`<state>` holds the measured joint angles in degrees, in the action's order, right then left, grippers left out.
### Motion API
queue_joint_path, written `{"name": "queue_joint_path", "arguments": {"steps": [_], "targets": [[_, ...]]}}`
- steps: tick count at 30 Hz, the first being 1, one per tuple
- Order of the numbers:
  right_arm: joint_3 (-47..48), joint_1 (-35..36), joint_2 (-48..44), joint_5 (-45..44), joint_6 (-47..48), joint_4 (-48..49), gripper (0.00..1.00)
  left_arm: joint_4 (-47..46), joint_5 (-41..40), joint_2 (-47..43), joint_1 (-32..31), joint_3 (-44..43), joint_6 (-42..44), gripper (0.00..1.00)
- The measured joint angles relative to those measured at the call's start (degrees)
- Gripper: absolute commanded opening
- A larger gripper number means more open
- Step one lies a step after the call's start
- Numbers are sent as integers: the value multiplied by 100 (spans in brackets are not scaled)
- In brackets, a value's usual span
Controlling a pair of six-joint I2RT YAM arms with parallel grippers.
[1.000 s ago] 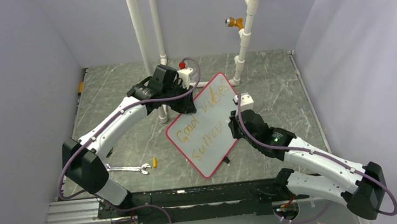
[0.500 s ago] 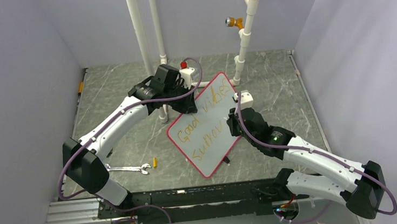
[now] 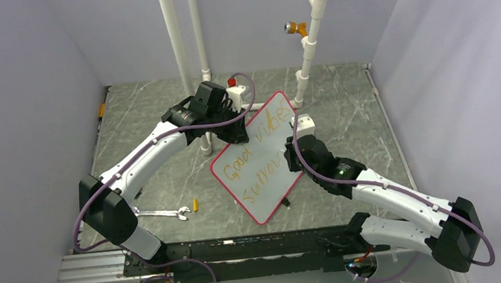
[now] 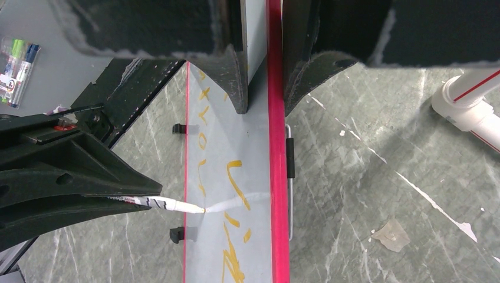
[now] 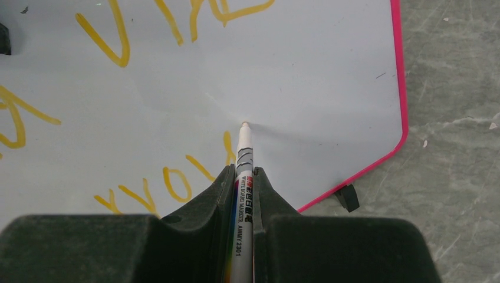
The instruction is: Write a sentence on the whiteboard
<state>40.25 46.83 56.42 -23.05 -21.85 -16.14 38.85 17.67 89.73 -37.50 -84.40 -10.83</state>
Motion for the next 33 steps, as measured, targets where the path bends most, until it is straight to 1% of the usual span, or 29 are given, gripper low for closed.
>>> {"name": "queue_joint_path", "arguments": {"steps": [7,19,33], "targets": [[-24,-22,-2,127,-2,35,0,2,-4,0,0,0,0,0],[-402,-31,-306,286,-105,74,0,4,9,0,7,0,-7,0],[-409,-31,-385,448,-203,-153,0,-4,44,0,7,2,-44,0]]}}
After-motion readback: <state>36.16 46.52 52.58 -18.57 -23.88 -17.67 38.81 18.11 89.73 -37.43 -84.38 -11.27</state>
